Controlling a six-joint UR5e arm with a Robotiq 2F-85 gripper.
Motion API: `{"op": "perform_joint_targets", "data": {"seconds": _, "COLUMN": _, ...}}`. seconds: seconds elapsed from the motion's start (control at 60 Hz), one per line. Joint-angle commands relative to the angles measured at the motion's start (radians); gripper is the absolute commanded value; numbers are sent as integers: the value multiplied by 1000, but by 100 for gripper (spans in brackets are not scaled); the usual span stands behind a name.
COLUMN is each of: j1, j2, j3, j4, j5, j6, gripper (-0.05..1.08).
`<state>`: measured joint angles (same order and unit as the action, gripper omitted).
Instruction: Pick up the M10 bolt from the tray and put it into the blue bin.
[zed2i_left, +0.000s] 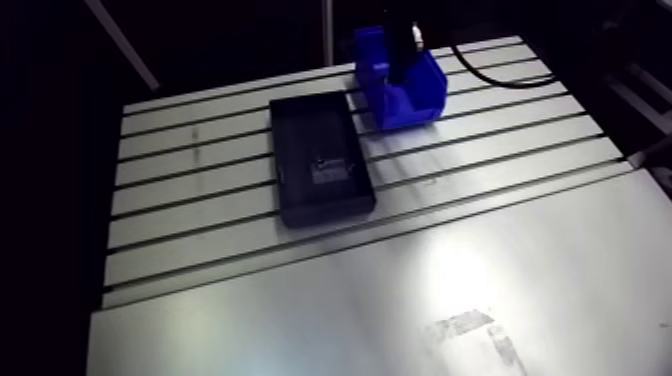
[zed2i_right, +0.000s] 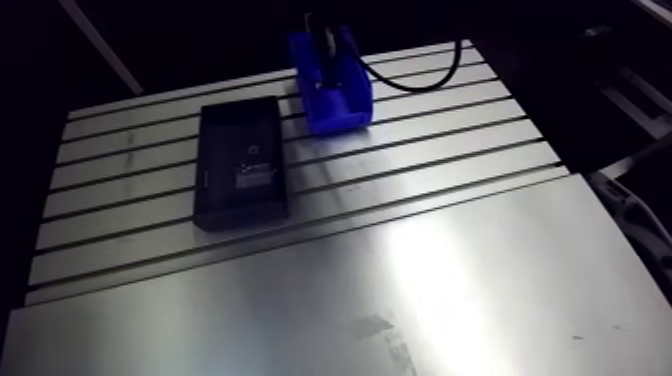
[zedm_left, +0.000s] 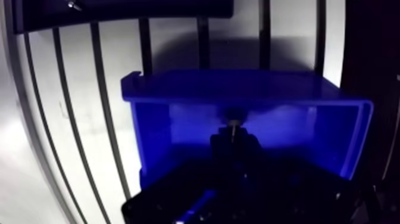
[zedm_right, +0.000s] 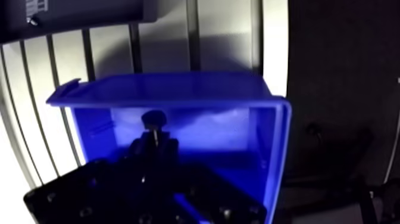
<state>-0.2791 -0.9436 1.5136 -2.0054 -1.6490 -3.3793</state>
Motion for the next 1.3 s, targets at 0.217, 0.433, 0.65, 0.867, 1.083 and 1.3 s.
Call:
{"op": "perform_joint_targets", "data": {"seconds": 0.217, "j1": 4, "j2": 27, "j3": 0, "j4": -8, "j5": -11, "j6": 0, "gripper": 101}}
{"op": "perform_joint_targets", "data": {"seconds": 0.433, "j1": 4, "j2": 29, "j3": 2, "j4": -20, "j5": -15, "j6": -1, "gripper": 79}}
{"op": "perform_joint_targets", "data": {"seconds": 0.65, "j1": 3, "j2": 16, "j3": 4, "j4": -34, "j5": -29, "j6": -6, "gripper": 1}}
{"op": "perform_joint_targets", "data": {"seconds": 0.867, "j1": 6, "j2": -52, "j3": 22, "j4": 10, "j5": -10, "j6": -4, "gripper": 1}}
{"op": "perform_joint_targets", "data": {"seconds": 1.083, "j1": 6, "j2": -132, "j3": 39, "j4": 55, "j5": 8, "j6": -4, "gripper": 1}}
{"op": "perform_joint_targets", "data": {"seconds": 1.3, "j1": 4, "j2": -218, "j3": 44, "j4": 110, "j5": 22, "j6": 63, "gripper": 1}}
